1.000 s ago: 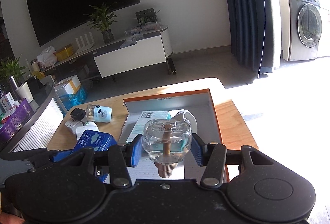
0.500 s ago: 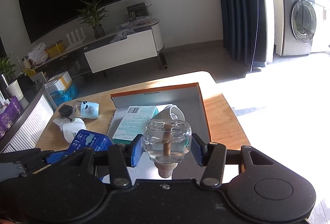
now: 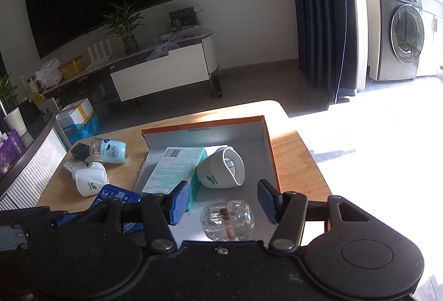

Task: Organize rigid objects
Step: 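Lower the glass bottle into the tray and open the right gripper, then lower the blue tin into the tray and open the left gripper, then move both grippers back toward the white plug devices on the table, then grasp the black charger with the left gripper while the right gripper grasps the white plug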

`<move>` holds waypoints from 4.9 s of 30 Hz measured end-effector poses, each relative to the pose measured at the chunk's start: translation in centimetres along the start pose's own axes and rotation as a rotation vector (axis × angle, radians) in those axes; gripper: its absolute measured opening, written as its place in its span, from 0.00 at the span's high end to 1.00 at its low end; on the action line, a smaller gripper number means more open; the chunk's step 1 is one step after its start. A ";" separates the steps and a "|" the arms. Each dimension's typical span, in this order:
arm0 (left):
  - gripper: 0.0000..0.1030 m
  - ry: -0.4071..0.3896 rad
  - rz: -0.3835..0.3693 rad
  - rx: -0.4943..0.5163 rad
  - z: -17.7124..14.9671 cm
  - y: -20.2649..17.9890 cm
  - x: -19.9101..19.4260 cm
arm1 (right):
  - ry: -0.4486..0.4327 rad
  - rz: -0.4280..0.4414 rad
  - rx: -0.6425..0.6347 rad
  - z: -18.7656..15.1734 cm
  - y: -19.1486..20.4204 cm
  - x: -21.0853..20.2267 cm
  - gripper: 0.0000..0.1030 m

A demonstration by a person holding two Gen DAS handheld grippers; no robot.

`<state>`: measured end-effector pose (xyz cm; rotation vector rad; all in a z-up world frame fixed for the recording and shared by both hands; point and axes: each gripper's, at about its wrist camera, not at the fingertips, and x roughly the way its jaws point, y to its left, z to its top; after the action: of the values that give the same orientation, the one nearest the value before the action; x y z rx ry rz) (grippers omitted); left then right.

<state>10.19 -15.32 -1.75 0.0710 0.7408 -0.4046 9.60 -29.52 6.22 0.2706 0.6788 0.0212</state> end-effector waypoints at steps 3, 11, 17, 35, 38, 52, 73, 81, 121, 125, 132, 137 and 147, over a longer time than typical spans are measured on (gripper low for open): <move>0.39 0.004 -0.003 0.002 0.0 -0.1 0.3 | -0.029 -0.006 0.017 0.2 -0.6 -0.6 0.32; 0.38 0.007 -0.042 0.025 0.5 -1.1 1.2 | -0.047 -0.013 0.035 0.4 -1.2 -1.6 0.32; 0.26 -0.017 -0.052 0.028 0.6 -1.2 0.7 | -0.060 0.001 0.025 0.5 -0.8 -2.1 0.29; 0.13 -0.020 0.140 -0.099 1.0 4.2 -2.1 | -0.022 0.074 -0.043 0.2 3.4 -1.6 0.17; 0.12 -0.026 0.151 -0.116 0.9 4.9 -2.5 | -0.016 0.086 -0.057 0.1 4.1 -1.5 0.17; 0.12 -0.030 0.202 -0.194 -0.2 8.6 -4.0 | 0.015 0.136 -0.112 -0.2 7.2 -0.4 0.17; 0.12 -0.039 0.261 -0.259 -0.8 12.9 -4.9 | 0.063 0.200 -0.173 -0.7 11.0 1.5 0.17; 0.12 -0.039 0.275 -0.275 -0.9 14.0 -5.0 | 0.080 0.223 -0.197 -0.9 12.2 2.2 0.17; 0.10 -0.024 0.367 -0.375 -1.3 22.9 -3.6 | 0.339 0.332 -0.279 -0.3 21.1 19.6 0.11; 0.07 -0.045 0.362 -0.338 -0.2 23.2 -2.5 | 0.359 0.350 -0.240 -0.6 20.5 20.0 0.27; 0.04 -0.127 0.290 -0.215 2.6 24.3 0.8 | 0.371 0.319 -0.247 -1.3 18.6 17.1 0.27; 0.04 -0.124 0.228 -0.092 3.6 25.0 5.0 | 0.358 0.319 -0.286 -1.8 17.9 14.5 0.28; 0.17 -0.157 0.195 0.014 3.1 24.3 7.9 | 0.342 0.345 -0.251 -1.6 16.9 12.7 0.28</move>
<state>26.80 3.81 -6.65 0.1221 0.5704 -0.2263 19.67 -11.45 1.52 0.1395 0.9525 0.4891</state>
